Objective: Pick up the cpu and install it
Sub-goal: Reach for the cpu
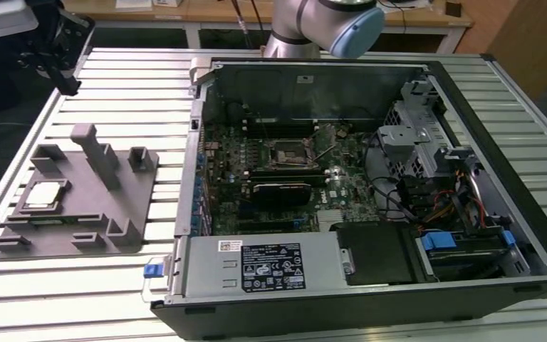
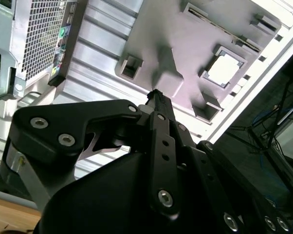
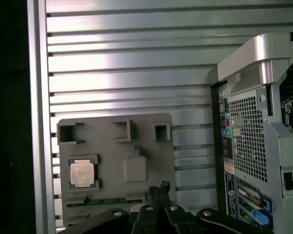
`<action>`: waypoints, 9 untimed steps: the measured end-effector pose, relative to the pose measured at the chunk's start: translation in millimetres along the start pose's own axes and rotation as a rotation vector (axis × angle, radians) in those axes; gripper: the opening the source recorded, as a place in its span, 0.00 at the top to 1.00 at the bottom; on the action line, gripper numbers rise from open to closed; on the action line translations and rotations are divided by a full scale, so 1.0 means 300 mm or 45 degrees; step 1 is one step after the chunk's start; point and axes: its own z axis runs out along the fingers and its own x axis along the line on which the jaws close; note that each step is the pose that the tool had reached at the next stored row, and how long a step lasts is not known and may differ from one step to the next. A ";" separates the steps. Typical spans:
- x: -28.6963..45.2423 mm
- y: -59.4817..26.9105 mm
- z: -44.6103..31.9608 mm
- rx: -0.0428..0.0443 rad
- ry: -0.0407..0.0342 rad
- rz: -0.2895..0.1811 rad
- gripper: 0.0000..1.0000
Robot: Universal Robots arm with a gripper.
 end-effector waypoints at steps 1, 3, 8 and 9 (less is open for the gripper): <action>0.007 -0.001 0.001 0.000 -0.0001 0.000 0.89; 0.020 -0.002 0.004 0.000 0.0000 0.000 0.89; 0.041 -0.004 0.017 0.000 -0.0001 0.000 0.89; 0.043 -0.004 0.019 0.000 0.0000 0.000 0.89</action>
